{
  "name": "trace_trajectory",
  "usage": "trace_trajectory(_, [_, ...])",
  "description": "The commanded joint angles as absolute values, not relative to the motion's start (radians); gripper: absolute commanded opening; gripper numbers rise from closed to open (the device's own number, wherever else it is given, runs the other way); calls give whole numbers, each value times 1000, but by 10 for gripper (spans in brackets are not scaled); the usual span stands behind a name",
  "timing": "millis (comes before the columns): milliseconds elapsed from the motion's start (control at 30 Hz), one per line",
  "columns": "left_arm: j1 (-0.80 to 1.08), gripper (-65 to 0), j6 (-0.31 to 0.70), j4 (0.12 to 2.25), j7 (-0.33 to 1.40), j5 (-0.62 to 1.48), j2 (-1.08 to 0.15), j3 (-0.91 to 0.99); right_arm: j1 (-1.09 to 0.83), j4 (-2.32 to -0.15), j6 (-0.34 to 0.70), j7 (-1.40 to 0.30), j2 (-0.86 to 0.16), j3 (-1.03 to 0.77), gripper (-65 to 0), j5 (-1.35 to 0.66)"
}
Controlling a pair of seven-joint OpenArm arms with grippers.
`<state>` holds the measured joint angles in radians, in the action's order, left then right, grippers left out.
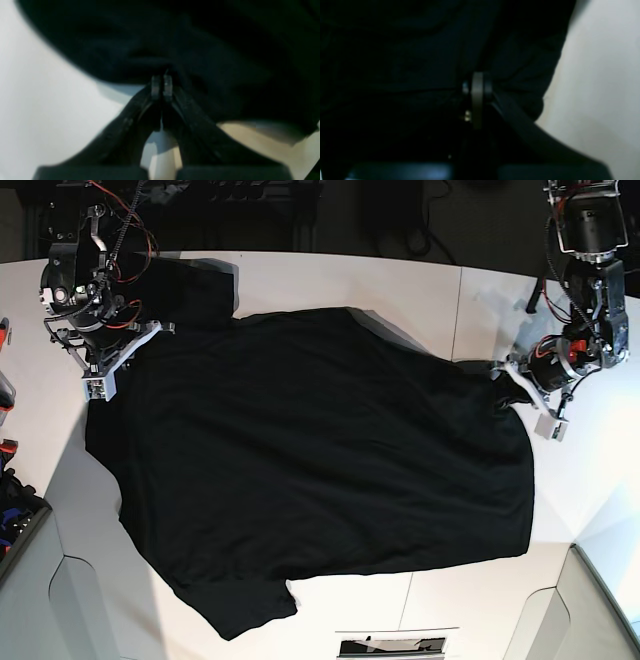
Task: Layout the t-shirt on the table in an organized manner, then fold the t-shirt properly
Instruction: 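Drag the shirt fabric with the left gripper toward the shirt center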
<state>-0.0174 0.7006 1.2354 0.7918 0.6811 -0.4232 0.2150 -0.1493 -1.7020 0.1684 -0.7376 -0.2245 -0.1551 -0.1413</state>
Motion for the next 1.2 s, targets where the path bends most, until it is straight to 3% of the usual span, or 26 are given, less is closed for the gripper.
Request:
trace_trajectory(0, [-26,-650,698,1222,837,635,-421,191,-145,-1711,173,-753,-233,-158,-650,-139])
trace_trajectory(133, [-28,-650,698,1209,855,674,-416,93,-145,-1711,173,-753,-233,-158,-650,-139])
trace_trajectory(433, [-30,-650,698,1382,1083,1079,-438,60,-147,-1711,199,-763,-233,-158,-650,-139])
trace_trajectory(733, [-122,-650,698,1473,1082,1049,-435,-20,-147,-1711,199,-781,-233,-158,-650,-183])
trace_trajectory(1167, [-44,-650,698,1473,1049,921,-432,-20,-147,-1711,199,-775,-233,-158,-650,-184])
